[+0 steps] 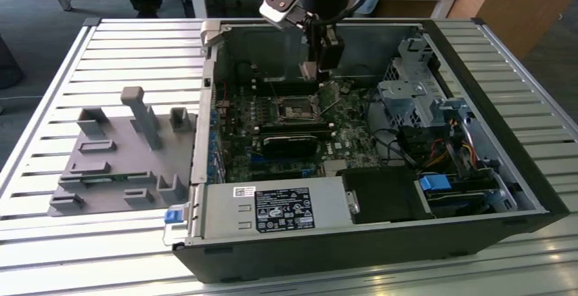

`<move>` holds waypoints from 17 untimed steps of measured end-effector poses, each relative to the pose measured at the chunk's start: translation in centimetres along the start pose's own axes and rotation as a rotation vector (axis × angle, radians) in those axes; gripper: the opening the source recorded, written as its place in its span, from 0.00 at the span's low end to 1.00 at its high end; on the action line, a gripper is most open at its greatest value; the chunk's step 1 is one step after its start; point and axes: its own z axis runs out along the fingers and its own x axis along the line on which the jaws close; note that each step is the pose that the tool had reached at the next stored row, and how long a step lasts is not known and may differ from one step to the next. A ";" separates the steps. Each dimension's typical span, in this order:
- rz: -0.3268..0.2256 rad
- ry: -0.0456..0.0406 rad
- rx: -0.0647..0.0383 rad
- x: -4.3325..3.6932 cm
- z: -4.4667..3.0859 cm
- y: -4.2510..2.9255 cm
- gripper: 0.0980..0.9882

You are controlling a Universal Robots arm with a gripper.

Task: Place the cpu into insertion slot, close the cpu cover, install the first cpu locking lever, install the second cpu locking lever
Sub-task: 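Place the cpu into insertion slot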

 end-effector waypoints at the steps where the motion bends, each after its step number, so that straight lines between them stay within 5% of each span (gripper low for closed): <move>1: 0.000 -0.0001 0.000 0.00 0.15 -0.01 0.49; 17: 0.000 -0.0061 -0.001 0.15 1.73 -0.14 0.49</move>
